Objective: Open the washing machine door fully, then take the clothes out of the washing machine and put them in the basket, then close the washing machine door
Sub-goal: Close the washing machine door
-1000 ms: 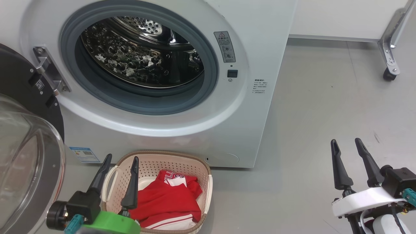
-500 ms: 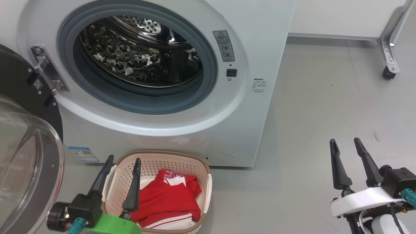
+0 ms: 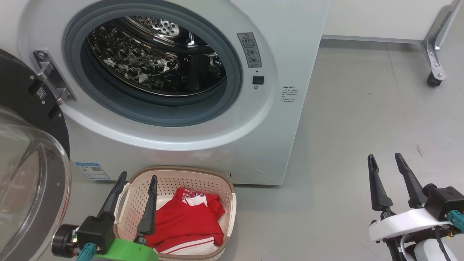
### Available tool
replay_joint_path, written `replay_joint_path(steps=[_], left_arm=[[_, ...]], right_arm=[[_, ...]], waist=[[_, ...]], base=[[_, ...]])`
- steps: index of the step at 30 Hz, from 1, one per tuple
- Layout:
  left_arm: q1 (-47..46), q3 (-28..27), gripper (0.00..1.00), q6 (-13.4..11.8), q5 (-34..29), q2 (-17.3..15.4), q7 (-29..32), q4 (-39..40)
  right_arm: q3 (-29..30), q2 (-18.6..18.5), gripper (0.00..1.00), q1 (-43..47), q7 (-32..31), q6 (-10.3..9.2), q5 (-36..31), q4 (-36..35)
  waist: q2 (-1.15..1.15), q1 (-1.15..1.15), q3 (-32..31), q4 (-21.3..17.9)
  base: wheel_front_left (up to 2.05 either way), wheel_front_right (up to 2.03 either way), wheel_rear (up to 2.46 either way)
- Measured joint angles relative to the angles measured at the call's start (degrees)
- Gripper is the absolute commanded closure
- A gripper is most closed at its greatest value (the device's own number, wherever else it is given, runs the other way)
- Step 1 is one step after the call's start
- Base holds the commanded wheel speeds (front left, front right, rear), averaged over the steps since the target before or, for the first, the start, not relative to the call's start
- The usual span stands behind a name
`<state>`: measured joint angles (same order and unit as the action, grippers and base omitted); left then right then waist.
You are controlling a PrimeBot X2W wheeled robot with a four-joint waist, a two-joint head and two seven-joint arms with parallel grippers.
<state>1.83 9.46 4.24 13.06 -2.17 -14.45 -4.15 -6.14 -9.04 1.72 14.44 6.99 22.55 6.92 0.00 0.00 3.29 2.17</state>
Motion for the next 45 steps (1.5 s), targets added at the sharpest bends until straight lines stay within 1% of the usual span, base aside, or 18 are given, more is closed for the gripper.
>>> replay_joint_path(steps=[3,20,45], left_arm=[[0.0,0.0,0.00,-0.4,0.0,0.0,0.0,0.2],[0.0,0.2,0.00,-0.9,0.0,0.0,0.0,0.5],[0.0,0.7,0.00,-1.2,-0.4,0.0,0.0,1.0]], right_arm=[[0.0,0.0,0.00,0.0,0.0,0.00,0.0,0.0],[0.1,0.0,0.00,0.0,0.0,0.00,-0.1,-0.1],[0.0,0.5,0.00,0.0,0.0,0.00,-0.1,0.2]], waist=[[0.00,0.00,0.1,0.0],[0.00,0.00,0.1,-0.2],[0.00,0.00,0.3,-0.1]], base=[[-0.35,0.35,0.00],[-0.70,0.70,0.00],[-1.27,1.27,0.00]])
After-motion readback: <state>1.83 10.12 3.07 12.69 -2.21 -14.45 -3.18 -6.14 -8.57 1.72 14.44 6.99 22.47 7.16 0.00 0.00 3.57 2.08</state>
